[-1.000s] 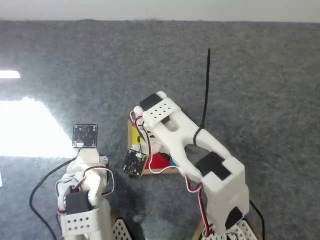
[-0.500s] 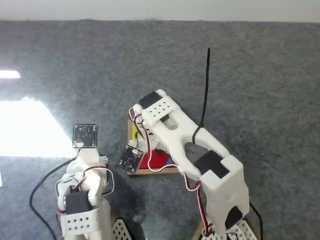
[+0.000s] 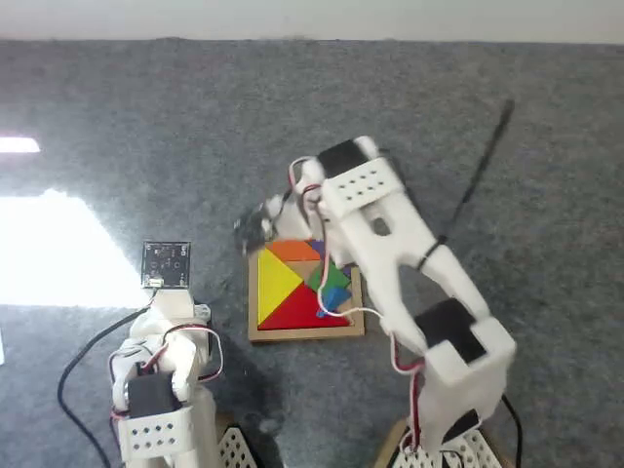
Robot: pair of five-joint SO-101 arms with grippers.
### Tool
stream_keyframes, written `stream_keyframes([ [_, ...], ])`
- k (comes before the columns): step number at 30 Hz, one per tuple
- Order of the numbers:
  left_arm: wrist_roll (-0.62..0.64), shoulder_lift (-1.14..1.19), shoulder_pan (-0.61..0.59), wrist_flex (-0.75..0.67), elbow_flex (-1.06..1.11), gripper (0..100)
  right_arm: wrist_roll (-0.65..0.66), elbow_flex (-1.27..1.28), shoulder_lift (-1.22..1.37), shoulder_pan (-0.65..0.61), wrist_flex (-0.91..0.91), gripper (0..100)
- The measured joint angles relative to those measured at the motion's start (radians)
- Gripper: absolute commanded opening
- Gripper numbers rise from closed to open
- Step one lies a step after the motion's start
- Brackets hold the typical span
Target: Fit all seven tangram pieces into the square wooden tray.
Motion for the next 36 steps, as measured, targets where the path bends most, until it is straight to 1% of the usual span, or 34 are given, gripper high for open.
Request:
stream_keyframes([
  [2, 0.0, 0.0, 0.0, 0.0, 0.0, 1, -0.152, 0.0, -0.072, 0.018, 0.002, 23.0],
  [4, 0.0, 0.0, 0.0, 0.0, 0.0, 1, -0.362, 0.002, -0.141, 0.026, -0.011, 22.7],
  [5, 0.0, 0.0, 0.0, 0.0, 0.0, 1, -0.483, 0.018, -0.176, 0.028, -0.023, 20.9],
  [7, 0.0, 0.0, 0.0, 0.0, 0.0, 1, -0.712, 0.098, -0.247, 0.028, -0.072, 13.1],
  [8, 0.0, 0.0, 0.0, 0.0, 0.0, 1, -0.806, 0.161, -0.284, 0.015, -0.107, 9.1],
  [11, 0.0, 0.0, 0.0, 0.0, 0.0, 1, -0.994, 0.405, -0.411, -0.04, -0.285, 0.3],
  [13, 0.0, 0.0, 0.0, 0.0, 0.0, 1, -1.094, 0.6, -0.506, -0.054, -0.44, 1.5],
  [15, 0.0, 0.0, 0.0, 0.0, 0.0, 1, -1.129, 0.789, -0.598, -0.057, -0.597, 1.8],
  [17, 0.0, 0.0, 0.0, 0.0, 0.0, 1, -1.128, 0.956, -0.683, -0.071, -0.735, 2.0],
  [20, 0.0, 0.0, 0.0, 0.0, 0.0, 1, -1.128, 1.125, -0.753, -0.071, -0.873, 2.0],
  [25, 0.0, 0.0, 0.0, 0.0, 0.0, 1, -1.128, 1.172, -0.758, -0.075, -0.907, 1.8],
  [36, 0.0, 0.0, 0.0, 0.0, 0.0, 1, -1.128, 1.174, -0.75, -0.075, -0.916, 1.8],
])
